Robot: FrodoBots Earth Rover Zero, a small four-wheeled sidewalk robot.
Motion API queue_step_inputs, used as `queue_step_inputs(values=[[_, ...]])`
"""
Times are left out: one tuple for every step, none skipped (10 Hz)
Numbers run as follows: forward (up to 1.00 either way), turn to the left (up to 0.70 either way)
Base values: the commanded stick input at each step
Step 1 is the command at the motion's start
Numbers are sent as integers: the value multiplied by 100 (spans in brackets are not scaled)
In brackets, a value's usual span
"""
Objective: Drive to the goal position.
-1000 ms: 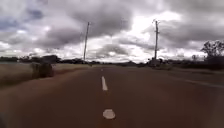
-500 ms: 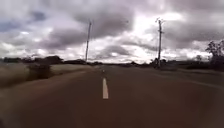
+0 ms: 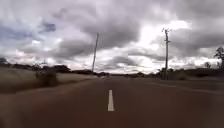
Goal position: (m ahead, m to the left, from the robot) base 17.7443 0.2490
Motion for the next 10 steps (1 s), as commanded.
queue_step_inputs(values=[[100, 4], [100, 4], [100, 4], [100, 4], [100, 4], [100, 4], [100, 4], [100, 4], [100, 22], [100, 43]])
